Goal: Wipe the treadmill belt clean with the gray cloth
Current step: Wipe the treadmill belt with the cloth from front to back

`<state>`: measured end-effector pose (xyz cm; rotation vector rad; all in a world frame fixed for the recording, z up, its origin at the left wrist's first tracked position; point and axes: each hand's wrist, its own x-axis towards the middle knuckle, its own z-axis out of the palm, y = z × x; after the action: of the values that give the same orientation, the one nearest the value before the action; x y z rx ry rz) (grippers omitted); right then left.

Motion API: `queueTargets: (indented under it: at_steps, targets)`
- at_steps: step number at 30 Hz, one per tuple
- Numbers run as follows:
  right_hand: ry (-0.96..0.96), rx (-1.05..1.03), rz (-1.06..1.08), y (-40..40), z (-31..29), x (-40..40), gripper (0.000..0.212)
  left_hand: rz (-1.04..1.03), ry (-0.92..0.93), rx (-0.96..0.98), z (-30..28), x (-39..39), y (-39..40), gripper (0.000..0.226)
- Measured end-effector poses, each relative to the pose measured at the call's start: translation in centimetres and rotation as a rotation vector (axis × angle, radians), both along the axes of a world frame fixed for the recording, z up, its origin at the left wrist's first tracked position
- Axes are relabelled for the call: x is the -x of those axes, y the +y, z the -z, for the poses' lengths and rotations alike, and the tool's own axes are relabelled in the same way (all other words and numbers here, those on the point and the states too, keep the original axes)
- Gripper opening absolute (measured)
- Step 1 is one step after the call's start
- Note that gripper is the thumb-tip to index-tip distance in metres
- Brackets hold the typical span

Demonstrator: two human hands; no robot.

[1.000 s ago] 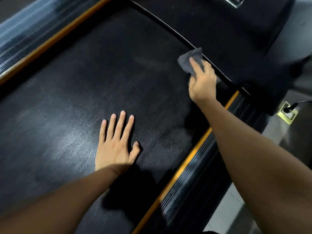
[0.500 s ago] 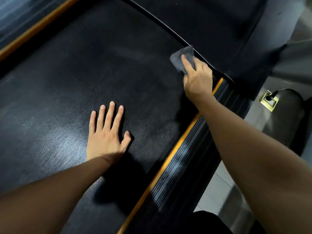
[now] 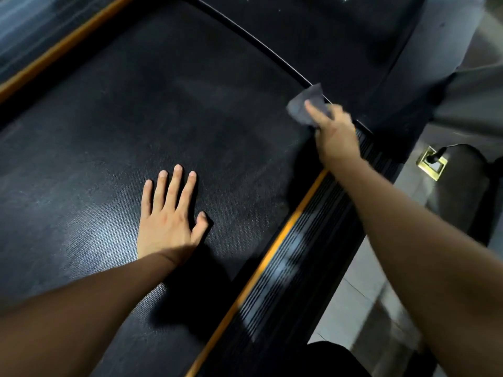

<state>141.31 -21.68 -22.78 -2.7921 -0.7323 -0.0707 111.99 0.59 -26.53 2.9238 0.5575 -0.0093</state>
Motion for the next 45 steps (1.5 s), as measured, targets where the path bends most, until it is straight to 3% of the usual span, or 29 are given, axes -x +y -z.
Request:
queueTargets:
  at_steps: [3,7,11,13,15,18,21,26,29,33,37,39,45]
  targets:
    - [-0.074,0.152,0.043,0.7,0.4,0.6,0.065,0.000,0.003,-0.007,-0.1,-0.1,0.0,0.080]
    - [0.023,0.037,0.103,3.4,0.6,6.3,0.067,-0.006,0.001,-0.009,-0.1,0.0,-0.1,0.080]
    - [0.020,-0.017,-0.199,6.2,1.4,15.2,0.070,0.006,0.005,-0.016,0.0,0.1,0.1,0.081]
    - [0.023,0.035,-0.409,4.3,2.1,13.5,0.057,0.013,-0.004,-0.017,0.1,0.2,0.1,0.081]
    - [-0.015,0.024,-0.286,2.2,2.0,8.6,0.042,0.013,-0.014,-0.006,0.2,0.1,0.1,0.081]
    - [0.033,0.017,0.137,1.1,1.1,3.2,0.061,0.007,-0.008,-0.003,0.2,0.2,0.1,0.080]
    - [0.060,0.062,0.282,3.4,-0.1,5.0,0.071,0.017,0.001,0.014,0.2,0.1,0.2,0.080]
    - [0.198,-0.112,0.087,5.8,1.1,16.5,0.053,0.023,0.004,0.047,-0.2,0.1,0.2,0.081]
    - [0.112,-0.008,-0.133,5.7,1.2,20.3,0.059,0.047,0.002,0.067,-0.8,0.2,0.5,0.081]
    - [-0.010,0.026,-0.197,5.2,1.0,18.2,0.067,0.139,-0.022,0.117,-1.2,1.5,3.9,0.077]
    - [0.008,0.004,-0.069,7.7,1.2,18.0,0.076,-0.160,0.025,0.024,-1.4,5.3,13.8,0.072]
    - [0.047,-0.031,-0.026,10.0,1.0,16.7,0.077,-0.154,0.068,-0.009,-1.2,6.6,17.1,0.071]
    - [0.075,-0.119,-0.253,21.0,2.4,12.2,0.061,-0.143,0.070,-0.002,-0.1,6.6,17.9,0.075]
